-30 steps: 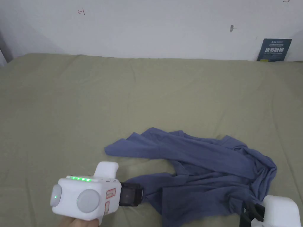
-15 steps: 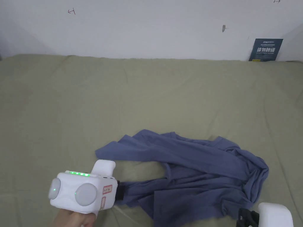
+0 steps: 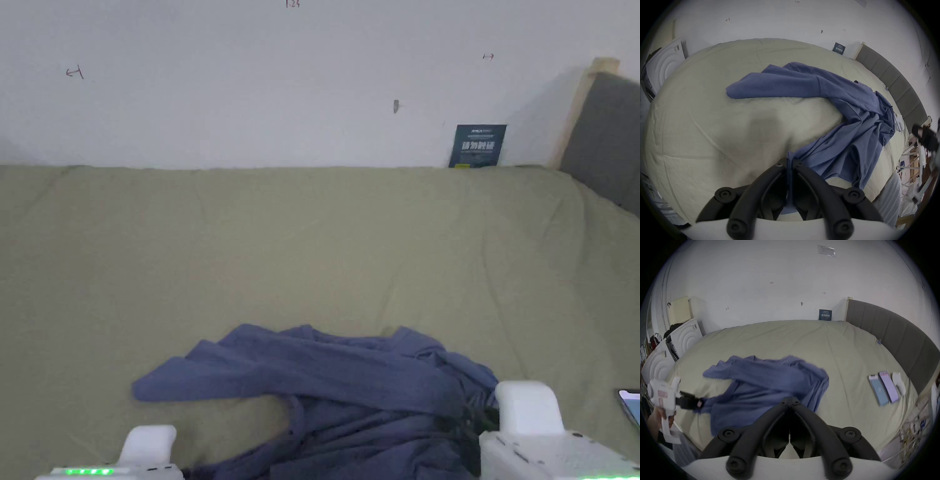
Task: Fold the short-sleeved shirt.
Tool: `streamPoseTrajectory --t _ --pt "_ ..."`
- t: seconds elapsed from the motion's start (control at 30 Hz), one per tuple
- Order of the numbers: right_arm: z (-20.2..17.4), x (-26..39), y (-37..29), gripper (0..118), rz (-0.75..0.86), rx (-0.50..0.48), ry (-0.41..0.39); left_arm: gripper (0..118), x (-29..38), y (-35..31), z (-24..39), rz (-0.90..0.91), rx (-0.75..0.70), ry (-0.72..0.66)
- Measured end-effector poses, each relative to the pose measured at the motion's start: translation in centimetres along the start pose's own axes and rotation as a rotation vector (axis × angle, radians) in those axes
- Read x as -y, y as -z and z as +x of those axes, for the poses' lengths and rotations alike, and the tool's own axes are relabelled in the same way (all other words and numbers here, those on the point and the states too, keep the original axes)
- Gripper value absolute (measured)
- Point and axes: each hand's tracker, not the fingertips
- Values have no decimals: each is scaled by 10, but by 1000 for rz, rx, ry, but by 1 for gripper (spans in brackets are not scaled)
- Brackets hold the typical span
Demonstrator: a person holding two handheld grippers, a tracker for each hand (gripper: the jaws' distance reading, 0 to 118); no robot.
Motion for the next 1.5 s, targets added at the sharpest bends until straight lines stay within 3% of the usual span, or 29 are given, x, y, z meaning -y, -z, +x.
streamPoseTrajectory --t 0.3,0.37,0.4,0.43,0.47,0.63,0.7,0.73,0.77,0.8,0.83,0.87,0.9,0.97,1.23,1.5 --pt "24 -124 148 0 -140 -38 -176 4 -2 4 -8 -14 35 -8" --pt "27 -137 180 4 -180 -50 -180 4 -1 3 -8 -14 43 -14" --pt "29 -141 200 32 -237 -62 -167 4 -1 4 -9 -15 47 -17" --pt "32 -141 222 80 -328 -76 -149 4 -2 3 -8 -16 49 -20" --pt "34 -138 235 118 -386 -94 -134 4 -2 3 -8 -17 50 -19" --pt "35 -110 255 116 -431 -57 -168 4 -2 7 -8 -22 54 -24" --pt "33 -104 272 106 -465 -56 -182 4 -1 7 -9 -23 59 -32" --pt "34 -99 271 86 -465 -69 -167 4 -2 8 -9 -23 62 -40" --pt "35 -96 267 59 -471 -74 -123 4 -2 8 -10 -23 63 -41" --pt "32 -96 259 49 -423 -60 -87 4 -2 9 -10 -24 65 -40" --pt "30 -97 252 20 -405 -70 -102 4 -2 9 -10 -25 66 -39" --pt "28 -97 247 11 -384 -107 -105 4 -2 9 -10 -26 66 -41" --pt "27 -98 240 10 -366 -66 -121 4 -2 10 -10 -27 66 -44" --pt "33 -104 240 10 -378 -121 -115 4 -2 9 -10 -27 66 -46" --pt "54 -140 151 10 -263 -122 -117 4 -4 -5 -10 -6 40 -96" --pt "102 -175 44 11 -103 -92 -7 4 -27 -72 -18 158 -56 -135"
